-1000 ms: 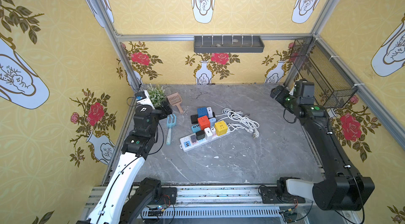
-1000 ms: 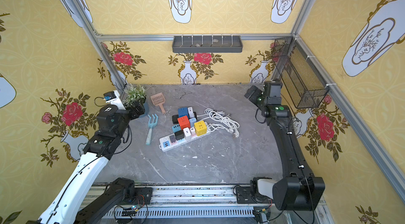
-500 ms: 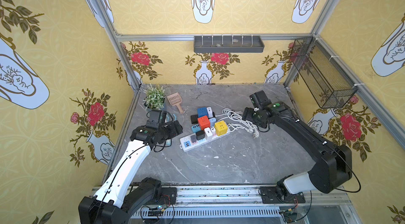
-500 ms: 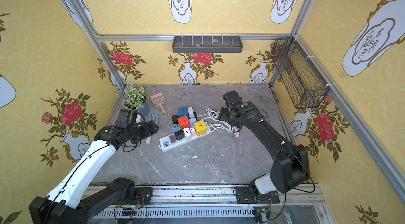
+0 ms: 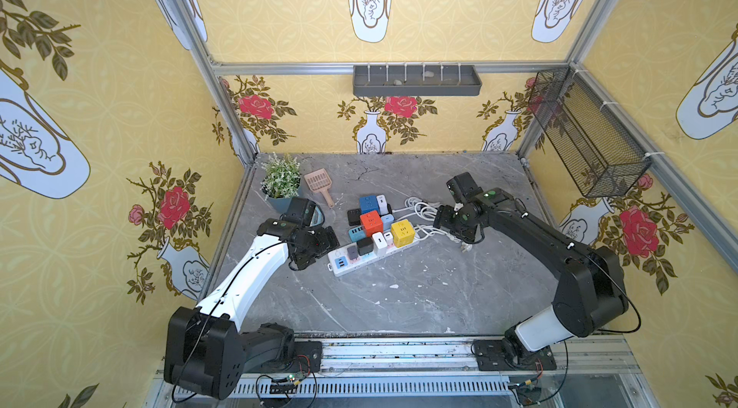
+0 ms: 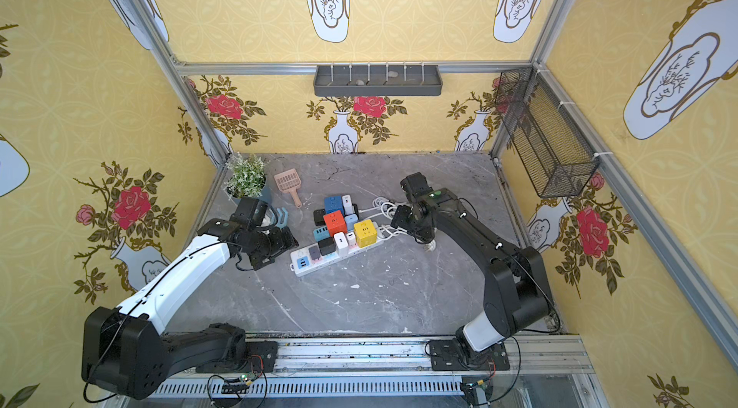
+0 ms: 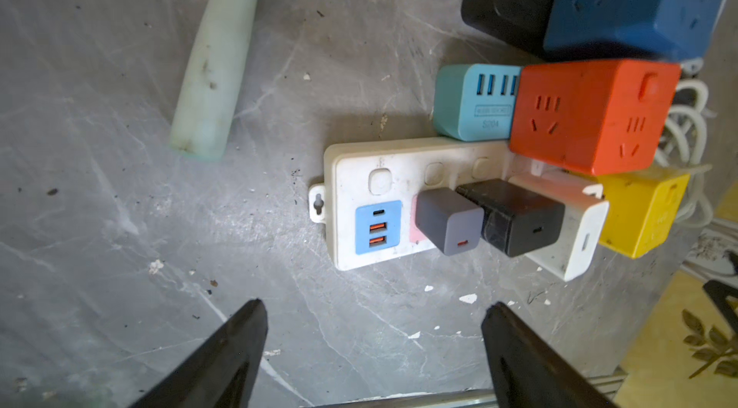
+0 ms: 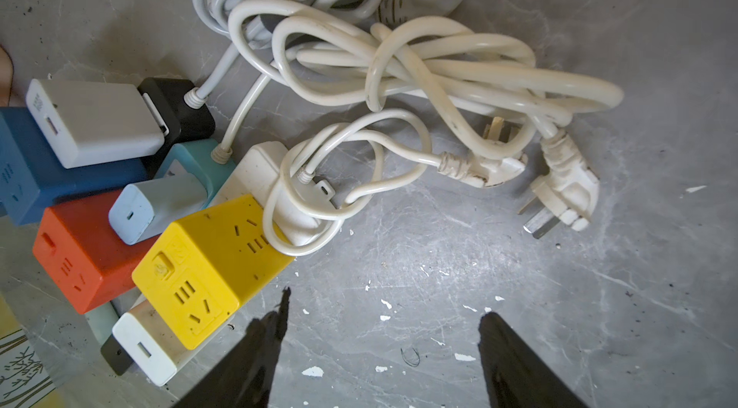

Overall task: Pull the plug off the socket
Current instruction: Adjust the socket at the center of the board.

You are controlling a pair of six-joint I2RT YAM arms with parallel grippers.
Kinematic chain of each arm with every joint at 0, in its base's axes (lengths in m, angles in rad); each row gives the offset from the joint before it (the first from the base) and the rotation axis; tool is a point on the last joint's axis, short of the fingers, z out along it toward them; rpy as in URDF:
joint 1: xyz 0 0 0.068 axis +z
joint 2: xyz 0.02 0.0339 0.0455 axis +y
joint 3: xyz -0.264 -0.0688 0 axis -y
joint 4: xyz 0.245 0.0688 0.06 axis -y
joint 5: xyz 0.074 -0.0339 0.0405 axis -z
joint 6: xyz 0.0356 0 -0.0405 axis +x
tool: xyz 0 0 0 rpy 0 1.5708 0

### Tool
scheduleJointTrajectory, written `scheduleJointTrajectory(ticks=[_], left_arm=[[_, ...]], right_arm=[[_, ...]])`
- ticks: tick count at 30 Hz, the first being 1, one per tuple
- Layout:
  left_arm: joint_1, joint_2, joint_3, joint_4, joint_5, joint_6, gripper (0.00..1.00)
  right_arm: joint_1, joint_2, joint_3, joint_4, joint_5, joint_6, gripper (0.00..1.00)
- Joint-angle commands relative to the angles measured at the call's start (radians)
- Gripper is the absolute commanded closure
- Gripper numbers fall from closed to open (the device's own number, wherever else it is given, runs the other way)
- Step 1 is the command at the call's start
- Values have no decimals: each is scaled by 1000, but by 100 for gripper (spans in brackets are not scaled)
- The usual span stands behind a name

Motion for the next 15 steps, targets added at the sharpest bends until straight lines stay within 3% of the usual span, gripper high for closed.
scheduleJointTrajectory(ticks=[1,8,11,15], left_arm=[[-19,7,-1,-10,47,-315,8],[-101,-2,-42,91,27,-1050,5],[-113,35,-3,63,1,-1269,4],[-115,122,69,-5,1,-1424,2]], right_arm=[[0,-7,-7,6,4,5,19],[2,-9,6,9,10,-21,16],[4,-14,12,4,13,-28,16],[5,-32,7,-2,18,-35,15]])
